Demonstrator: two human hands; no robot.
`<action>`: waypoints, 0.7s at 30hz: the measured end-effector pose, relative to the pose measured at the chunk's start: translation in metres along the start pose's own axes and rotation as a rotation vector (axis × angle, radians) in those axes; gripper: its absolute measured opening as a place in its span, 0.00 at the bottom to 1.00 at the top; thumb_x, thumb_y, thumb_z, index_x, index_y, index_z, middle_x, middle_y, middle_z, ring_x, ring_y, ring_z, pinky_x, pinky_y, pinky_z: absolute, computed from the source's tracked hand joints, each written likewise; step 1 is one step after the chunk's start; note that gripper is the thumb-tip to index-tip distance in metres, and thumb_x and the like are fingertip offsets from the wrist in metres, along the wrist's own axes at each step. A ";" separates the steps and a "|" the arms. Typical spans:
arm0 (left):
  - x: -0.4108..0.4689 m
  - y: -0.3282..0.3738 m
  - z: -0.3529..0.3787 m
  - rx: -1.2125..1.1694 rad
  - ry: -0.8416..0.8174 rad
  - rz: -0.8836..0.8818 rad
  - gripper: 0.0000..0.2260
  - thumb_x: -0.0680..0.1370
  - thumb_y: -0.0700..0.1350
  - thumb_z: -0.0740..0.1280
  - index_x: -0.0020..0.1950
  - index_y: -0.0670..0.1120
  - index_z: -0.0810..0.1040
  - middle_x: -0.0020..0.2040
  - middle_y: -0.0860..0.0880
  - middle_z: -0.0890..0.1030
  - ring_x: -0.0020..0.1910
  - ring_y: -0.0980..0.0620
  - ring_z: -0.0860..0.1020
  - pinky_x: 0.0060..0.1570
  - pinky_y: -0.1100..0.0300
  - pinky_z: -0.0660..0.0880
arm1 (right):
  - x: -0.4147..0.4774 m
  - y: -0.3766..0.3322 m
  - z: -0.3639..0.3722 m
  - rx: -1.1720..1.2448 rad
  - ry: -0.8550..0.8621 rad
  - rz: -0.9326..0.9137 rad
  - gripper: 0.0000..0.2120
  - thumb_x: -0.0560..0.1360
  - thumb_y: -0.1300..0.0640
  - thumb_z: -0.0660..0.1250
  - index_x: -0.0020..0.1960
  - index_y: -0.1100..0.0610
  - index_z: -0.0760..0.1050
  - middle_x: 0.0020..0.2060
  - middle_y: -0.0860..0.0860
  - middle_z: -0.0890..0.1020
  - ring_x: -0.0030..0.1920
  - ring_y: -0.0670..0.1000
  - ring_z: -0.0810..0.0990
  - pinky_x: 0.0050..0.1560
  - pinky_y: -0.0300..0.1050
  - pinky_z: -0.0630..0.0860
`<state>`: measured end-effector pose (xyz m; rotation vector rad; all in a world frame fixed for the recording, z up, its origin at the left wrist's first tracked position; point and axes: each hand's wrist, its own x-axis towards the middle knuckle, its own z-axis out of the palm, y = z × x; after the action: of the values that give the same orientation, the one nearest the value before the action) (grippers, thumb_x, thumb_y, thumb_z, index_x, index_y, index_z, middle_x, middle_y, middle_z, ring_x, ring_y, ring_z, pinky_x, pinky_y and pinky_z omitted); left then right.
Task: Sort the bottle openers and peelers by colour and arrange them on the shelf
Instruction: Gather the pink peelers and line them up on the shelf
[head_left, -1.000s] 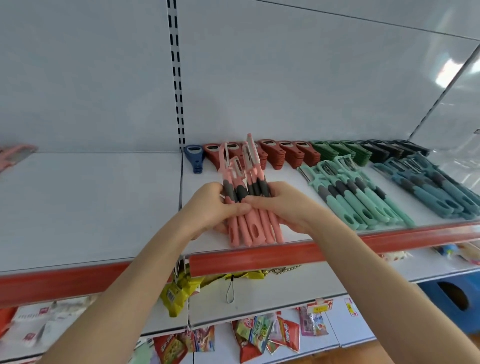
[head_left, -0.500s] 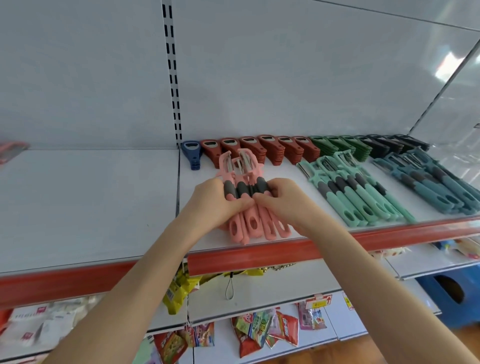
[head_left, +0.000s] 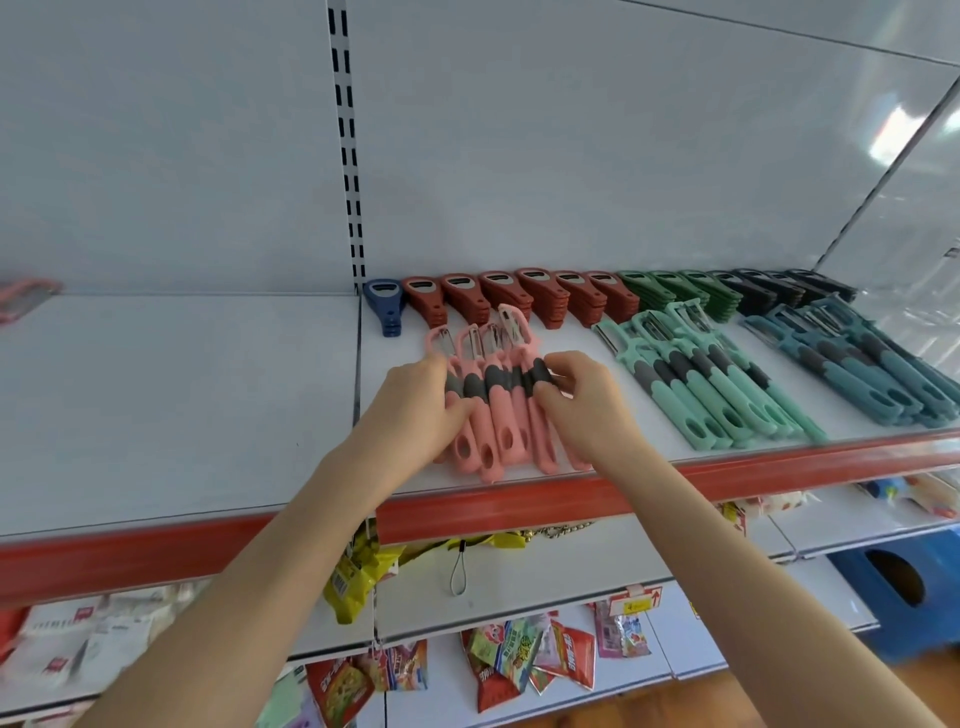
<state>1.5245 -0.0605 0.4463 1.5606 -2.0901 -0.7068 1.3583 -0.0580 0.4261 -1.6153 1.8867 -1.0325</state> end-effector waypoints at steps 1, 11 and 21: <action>0.001 -0.002 0.001 0.001 0.005 0.006 0.12 0.77 0.45 0.64 0.58 0.40 0.72 0.43 0.44 0.79 0.39 0.47 0.79 0.43 0.56 0.76 | 0.001 0.001 -0.001 0.020 0.016 0.008 0.13 0.77 0.63 0.59 0.61 0.61 0.72 0.51 0.55 0.79 0.46 0.53 0.78 0.46 0.42 0.74; -0.001 -0.012 0.003 0.061 -0.128 0.210 0.27 0.75 0.57 0.64 0.72 0.54 0.64 0.72 0.47 0.63 0.70 0.51 0.62 0.63 0.62 0.60 | -0.006 -0.007 -0.006 -0.059 -0.061 -0.028 0.16 0.73 0.56 0.68 0.56 0.65 0.74 0.51 0.62 0.79 0.52 0.59 0.77 0.56 0.56 0.73; -0.008 -0.004 0.011 0.175 -0.085 0.262 0.26 0.74 0.60 0.63 0.70 0.55 0.66 0.69 0.49 0.68 0.67 0.48 0.64 0.63 0.57 0.61 | -0.006 -0.006 -0.015 -0.147 -0.186 -0.119 0.12 0.73 0.54 0.68 0.50 0.62 0.76 0.43 0.59 0.80 0.43 0.56 0.77 0.46 0.51 0.73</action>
<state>1.5228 -0.0521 0.4356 1.3251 -2.4182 -0.5164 1.3521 -0.0483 0.4396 -1.8572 1.7966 -0.7740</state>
